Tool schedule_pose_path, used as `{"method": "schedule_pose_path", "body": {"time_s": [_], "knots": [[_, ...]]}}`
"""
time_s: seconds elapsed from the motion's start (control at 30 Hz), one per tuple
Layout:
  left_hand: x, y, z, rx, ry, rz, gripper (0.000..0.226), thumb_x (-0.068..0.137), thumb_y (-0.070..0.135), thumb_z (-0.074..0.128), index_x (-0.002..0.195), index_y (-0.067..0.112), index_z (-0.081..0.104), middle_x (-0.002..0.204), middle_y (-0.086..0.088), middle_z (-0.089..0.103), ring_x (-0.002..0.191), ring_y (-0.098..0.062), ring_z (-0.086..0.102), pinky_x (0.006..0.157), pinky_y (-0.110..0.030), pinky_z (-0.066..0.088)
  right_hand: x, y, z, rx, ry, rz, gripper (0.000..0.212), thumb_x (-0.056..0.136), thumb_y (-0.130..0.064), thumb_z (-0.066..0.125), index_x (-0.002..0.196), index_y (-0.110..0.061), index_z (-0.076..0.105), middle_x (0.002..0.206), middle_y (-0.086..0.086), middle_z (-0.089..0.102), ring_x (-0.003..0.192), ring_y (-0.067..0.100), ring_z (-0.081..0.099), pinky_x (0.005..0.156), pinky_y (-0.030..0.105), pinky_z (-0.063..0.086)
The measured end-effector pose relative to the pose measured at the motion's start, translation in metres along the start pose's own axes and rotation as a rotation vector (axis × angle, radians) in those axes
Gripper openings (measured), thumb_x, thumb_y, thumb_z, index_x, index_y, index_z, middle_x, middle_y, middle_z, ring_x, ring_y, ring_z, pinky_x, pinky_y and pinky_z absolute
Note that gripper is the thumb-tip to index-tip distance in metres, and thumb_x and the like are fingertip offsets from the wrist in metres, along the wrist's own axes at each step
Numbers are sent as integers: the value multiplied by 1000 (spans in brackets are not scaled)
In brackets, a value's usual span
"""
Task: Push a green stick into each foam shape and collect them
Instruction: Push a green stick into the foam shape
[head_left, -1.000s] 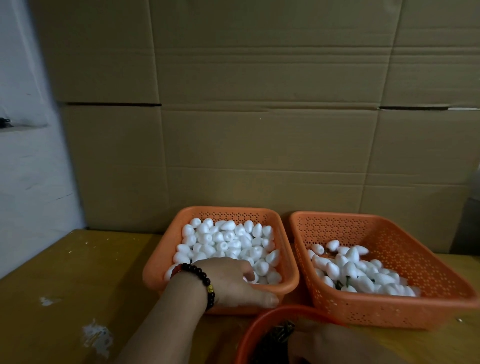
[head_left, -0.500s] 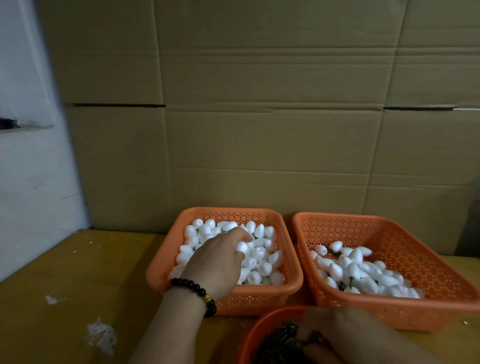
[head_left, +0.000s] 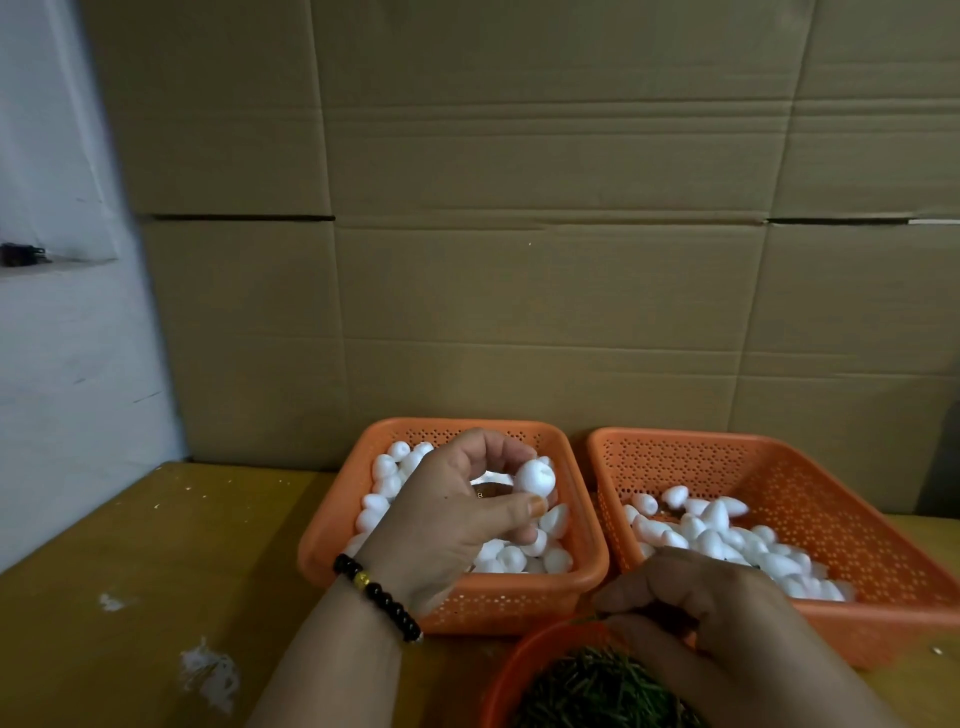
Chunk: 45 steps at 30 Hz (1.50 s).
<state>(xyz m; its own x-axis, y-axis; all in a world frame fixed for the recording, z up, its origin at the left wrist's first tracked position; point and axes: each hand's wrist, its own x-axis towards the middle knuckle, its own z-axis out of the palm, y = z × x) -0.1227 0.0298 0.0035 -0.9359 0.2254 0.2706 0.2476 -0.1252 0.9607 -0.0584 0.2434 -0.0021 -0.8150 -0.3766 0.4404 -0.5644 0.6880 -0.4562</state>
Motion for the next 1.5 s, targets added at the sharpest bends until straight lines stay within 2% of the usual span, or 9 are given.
{"method": "schedule_pose_path", "body": {"time_s": [0.23, 0.43, 0.57, 0.7, 0.93, 1.1, 1.17, 1.27, 1.5], "knots": [[-1, 11, 6, -417, 10, -115, 30, 86, 4, 58, 114, 12, 64, 87, -11, 67, 68, -19, 64, 54, -26, 52, 0, -4, 1, -21, 40, 16, 38, 74, -13, 77, 91, -44, 63, 94, -24, 62, 78, -3, 62, 66, 11, 48], [-2, 15, 19, -657, 4, -238, 25, 97, 6, 43, 109, 6, 65, 91, -21, 69, 61, -17, 63, 52, -24, 54, 0, -4, 3, 0, 71, 14, 42, 74, -12, 78, 92, -46, 62, 91, -24, 64, 75, -3, 63, 62, 8, 47], [-3, 17, 23, -786, 5, -327, 23, 83, 6, 58, 104, 0, 66, 100, -21, 65, 60, -17, 62, 51, -21, 54, -1, -6, 2, -32, 53, 0, 41, 72, -10, 79, 90, -43, 62, 93, -27, 61, 79, -6, 61, 67, 2, 42], [-3, 15, 25, -782, 54, -348, 38, 64, 1, 67, 102, -5, 67, 92, -17, 62, 59, -14, 58, 49, -19, 53, -1, -7, 0, -8, 86, 6, 43, 75, -10, 77, 93, -45, 61, 93, -25, 61, 74, -2, 62, 63, 8, 46], [-3, 16, 27, -770, 44, -354, 28, 69, 5, 66, 96, -1, 61, 87, -18, 70, 58, -14, 61, 49, -20, 53, -1, -8, -3, 58, 131, 35, 28, 77, -16, 76, 83, -42, 66, 83, -21, 64, 81, 0, 60, 65, 8, 43], [-5, 16, 27, -746, -5, -342, 25, 68, -1, 64, 93, 5, 63, 86, -15, 69, 61, -15, 61, 52, -19, 53, 0, -9, -4, 142, 181, 56, 6, 76, -41, 66, 81, -40, 63, 70, -13, 64, 66, 8, 61, 56, 13, 45], [-5, 16, 28, -739, -8, -328, 32, 67, -4, 62, 98, 6, 63, 79, -12, 68, 60, -14, 59, 52, -19, 52, 1, -9, -3, 167, 234, 56, 20, 69, -56, 56, 79, -40, 63, 66, -12, 63, 62, 8, 60, 53, 13, 44], [-5, 15, 29, -705, -11, -290, 35, 67, -4, 61, 100, 7, 64, 74, -8, 66, 58, -13, 57, 52, -19, 50, 2, -8, -1, 167, 295, 49, 20, 68, -56, 55, 78, -40, 62, 66, -16, 63, 62, 4, 61, 55, 9, 43], [-7, 15, 31, -709, -31, -228, 40, 61, -4, 75, 98, 4, 60, 102, -24, 62, 85, -29, 69, 77, -36, 59, 2, -9, 0, 202, 340, 18, 12, 70, -48, 58, 77, -38, 61, 65, -18, 64, 61, 0, 62, 56, 4, 42]]}}
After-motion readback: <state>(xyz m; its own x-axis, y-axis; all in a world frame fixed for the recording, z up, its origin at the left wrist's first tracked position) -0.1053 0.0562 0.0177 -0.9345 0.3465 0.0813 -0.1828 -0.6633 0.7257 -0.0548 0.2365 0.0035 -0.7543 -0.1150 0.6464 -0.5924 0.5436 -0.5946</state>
